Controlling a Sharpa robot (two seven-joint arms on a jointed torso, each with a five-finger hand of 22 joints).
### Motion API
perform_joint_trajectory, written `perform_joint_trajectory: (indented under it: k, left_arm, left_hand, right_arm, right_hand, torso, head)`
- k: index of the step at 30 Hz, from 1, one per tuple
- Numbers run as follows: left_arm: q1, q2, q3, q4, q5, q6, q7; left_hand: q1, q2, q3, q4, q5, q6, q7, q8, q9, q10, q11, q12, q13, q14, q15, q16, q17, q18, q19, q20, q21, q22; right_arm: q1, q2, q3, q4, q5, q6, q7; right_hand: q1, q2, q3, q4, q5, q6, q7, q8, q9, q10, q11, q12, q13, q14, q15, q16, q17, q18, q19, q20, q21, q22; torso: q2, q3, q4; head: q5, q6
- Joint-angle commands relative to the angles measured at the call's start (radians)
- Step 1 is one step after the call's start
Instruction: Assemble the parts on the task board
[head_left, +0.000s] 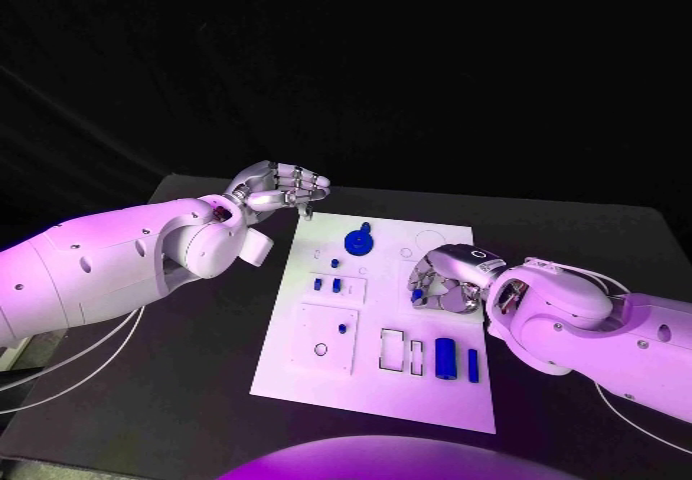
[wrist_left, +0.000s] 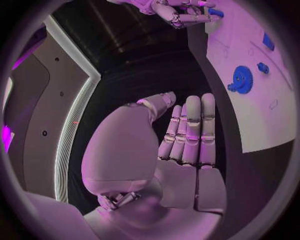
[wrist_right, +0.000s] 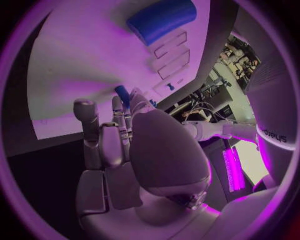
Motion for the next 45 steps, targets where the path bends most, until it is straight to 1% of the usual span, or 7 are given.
perform_joint_trajectory:
  k: [1,6,9,10,17,35,45]
  left_arm:
    - [0.000,0.001,0.001,0.002,-0.001,0.016,0.003]
    - [0.000,0.000,0.001,0.002,-0.001,0.016,0.002]
    - [0.000,0.000,0.001,0.003,-0.001,0.017,0.001]
    - [0.000,0.000,0.001,0.003,-0.002,0.018,0.000]
    - [0.000,-0.001,0.001,0.003,-0.002,0.018,0.000]
    - [0.000,0.004,0.001,-0.004,-0.006,0.028,-0.005]
    - [-0.003,0.013,0.001,-0.009,-0.006,0.034,-0.003]
  left_hand:
    - [-0.005,0.004,-0.001,-0.004,0.003,-0.005,0.004,0.005,-0.001,-0.006,0.002,0.003,-0.001,-0.006,-0.001,0.000,0.000,0.014,-0.002,0.005,-0.003,-0.001]
    - [-0.006,0.005,-0.002,-0.004,0.003,-0.006,0.004,0.006,-0.001,-0.007,0.002,0.005,0.000,-0.006,-0.001,0.000,0.000,0.014,-0.003,0.005,-0.003,-0.001]
    - [-0.006,0.005,-0.001,-0.004,0.003,-0.006,0.004,0.006,-0.001,-0.007,0.002,0.005,0.000,-0.006,-0.001,0.000,0.000,0.014,-0.003,0.005,-0.003,-0.001]
    - [-0.006,0.005,-0.001,-0.004,0.003,-0.006,0.004,0.006,-0.001,-0.007,0.002,0.005,0.000,-0.006,-0.001,0.000,0.000,0.014,-0.003,0.005,-0.003,-0.001]
    - [-0.004,0.006,-0.001,-0.005,0.003,-0.006,0.003,0.007,-0.001,-0.007,0.002,0.007,0.000,-0.006,-0.001,0.001,0.000,0.015,-0.002,0.005,-0.003,-0.001]
    - [-0.001,0.008,0.001,-0.008,0.004,-0.005,0.003,0.012,0.000,-0.011,0.002,0.010,0.000,-0.008,-0.001,0.002,0.000,0.015,-0.003,0.005,-0.002,0.000]
    - [-0.001,0.008,0.001,-0.008,0.004,-0.005,0.003,0.012,0.000,-0.011,0.002,0.010,0.000,-0.008,-0.001,0.002,0.000,0.015,-0.003,0.005,-0.002,0.000]
  right_arm:
    - [-0.003,0.003,-0.001,-0.002,-0.017,0.002,-0.012]
    - [-0.004,0.004,-0.001,-0.004,-0.028,-0.037,-0.029]
    - [-0.004,0.004,-0.001,-0.003,-0.031,-0.055,-0.034]
    - [-0.004,0.004,-0.001,-0.002,-0.032,-0.060,-0.035]
    - [-0.004,-0.001,-0.001,0.013,-0.036,-0.086,-0.031]
    - [0.042,-0.038,0.008,0.125,-0.019,-0.118,-0.025]
    - [0.032,0.065,0.009,0.153,-0.025,-0.127,0.005]
  right_hand:
    - [0.000,0.012,0.020,-0.001,-0.004,0.016,-0.002,0.009,-0.002,0.016,0.000,-0.007,0.000,0.001,-0.010,0.006,0.002,0.000,0.009,-0.002,0.007,0.005]
    - [0.034,0.027,0.118,-0.004,-0.006,0.043,-0.015,0.022,0.001,0.053,-0.012,-0.022,0.000,0.000,-0.022,0.009,-0.001,-0.001,0.013,-0.011,0.016,0.020]
    - [0.045,0.013,0.177,-0.006,-0.006,0.052,-0.018,0.032,0.006,0.068,-0.015,-0.031,0.001,0.000,-0.025,0.010,0.000,-0.003,0.015,-0.013,0.022,0.030]
    - [0.029,-0.017,0.246,-0.007,-0.006,0.052,-0.017,0.042,0.013,0.080,-0.016,-0.044,0.002,0.000,-0.025,0.011,-0.003,-0.003,0.014,-0.014,0.025,0.038]
    - [0.004,-0.055,0.351,-0.033,-0.006,0.058,-0.021,0.070,0.036,0.108,-0.022,-0.055,0.004,-0.001,-0.030,0.014,-0.005,-0.004,0.014,-0.017,0.031,0.054]
    - [-0.034,-0.078,0.395,-0.048,-0.006,0.051,-0.022,0.085,0.051,0.117,-0.022,-0.063,0.005,-0.001,-0.030,0.014,-0.010,-0.004,0.014,-0.018,0.032,0.062]
    - [-0.037,-0.080,0.401,-0.051,-0.006,0.051,-0.023,0.087,0.053,0.118,-0.023,-0.064,0.005,-0.001,-0.031,0.014,-0.011,-0.004,0.013,-0.018,0.030,0.061]
  torso:
    - [0.000,-0.0005,0.0008]
    - [0.000,-0.0006,0.0006]
    - [0.000,-0.0005,0.0009]
    - [0.000,-0.0004,0.0010]
    - [0.000,0.0001,0.0003]
    - [-0.001,0.0001,-0.0003]
    - [-0.001,0.0008,-0.0003]
  head:
    - [-0.001,-0.001]
    - [0.000,-0.001]
    - [0.000,0.000]
    - [0.001,0.000]
    - [0.001,0.001]
    - [0.004,0.005]
    - [0.015,0.007]
